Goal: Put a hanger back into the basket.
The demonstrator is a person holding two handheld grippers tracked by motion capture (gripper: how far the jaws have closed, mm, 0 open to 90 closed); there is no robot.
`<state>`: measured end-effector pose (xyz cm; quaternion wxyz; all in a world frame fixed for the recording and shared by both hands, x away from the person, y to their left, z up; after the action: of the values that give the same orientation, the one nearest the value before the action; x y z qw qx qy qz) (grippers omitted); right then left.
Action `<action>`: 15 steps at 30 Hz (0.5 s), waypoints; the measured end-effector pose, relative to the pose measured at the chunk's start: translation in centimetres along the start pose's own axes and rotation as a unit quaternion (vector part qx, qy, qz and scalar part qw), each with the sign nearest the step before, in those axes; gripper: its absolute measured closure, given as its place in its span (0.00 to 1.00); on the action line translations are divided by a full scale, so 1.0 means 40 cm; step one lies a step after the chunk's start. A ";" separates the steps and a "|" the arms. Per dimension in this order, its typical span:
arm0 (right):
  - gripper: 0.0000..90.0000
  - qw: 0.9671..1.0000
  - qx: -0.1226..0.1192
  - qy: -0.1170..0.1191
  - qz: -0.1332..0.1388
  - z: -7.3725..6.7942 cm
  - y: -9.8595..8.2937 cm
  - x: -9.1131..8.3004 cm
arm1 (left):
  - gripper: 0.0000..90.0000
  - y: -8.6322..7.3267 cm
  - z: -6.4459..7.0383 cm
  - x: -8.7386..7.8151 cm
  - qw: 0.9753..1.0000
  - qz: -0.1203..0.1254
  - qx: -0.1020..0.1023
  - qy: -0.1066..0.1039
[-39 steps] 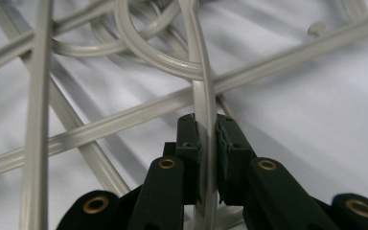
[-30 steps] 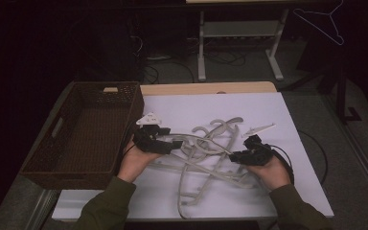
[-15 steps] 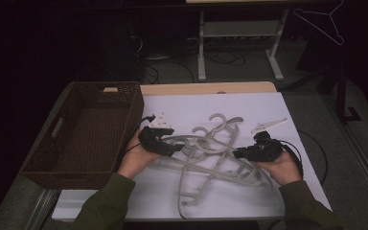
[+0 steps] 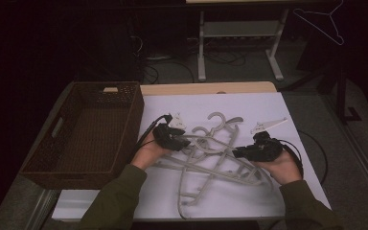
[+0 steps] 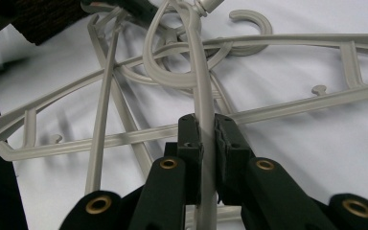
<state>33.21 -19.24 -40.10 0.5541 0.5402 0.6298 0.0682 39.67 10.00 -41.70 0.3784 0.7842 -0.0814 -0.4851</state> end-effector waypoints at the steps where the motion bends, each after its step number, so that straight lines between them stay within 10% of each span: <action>1: 0.91 1.000 -0.001 -0.001 -0.002 0.000 0.000 0.000 | 0.64 0.001 -0.002 0.001 1.000 0.002 0.002 0.003; 15: 0.90 0.999 -0.035 0.016 -0.001 0.008 0.018 -0.009 | 0.79 0.012 0.007 -0.030 0.998 0.013 0.060 0.025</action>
<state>33.84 -19.38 -39.50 0.5622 0.5190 0.6363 0.0982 38.92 10.11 -40.59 0.3391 0.8160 -0.1111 -0.4548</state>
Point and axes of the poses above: each handheld gripper's, and its own axes: x roughly forward along the jaws, y roughly out of its top, z roughly to its right, the point moved 2 cm from there along x, roughly forward along the jaws, and after that the axes turned 9 degrees about y, right-handed, at the moved point
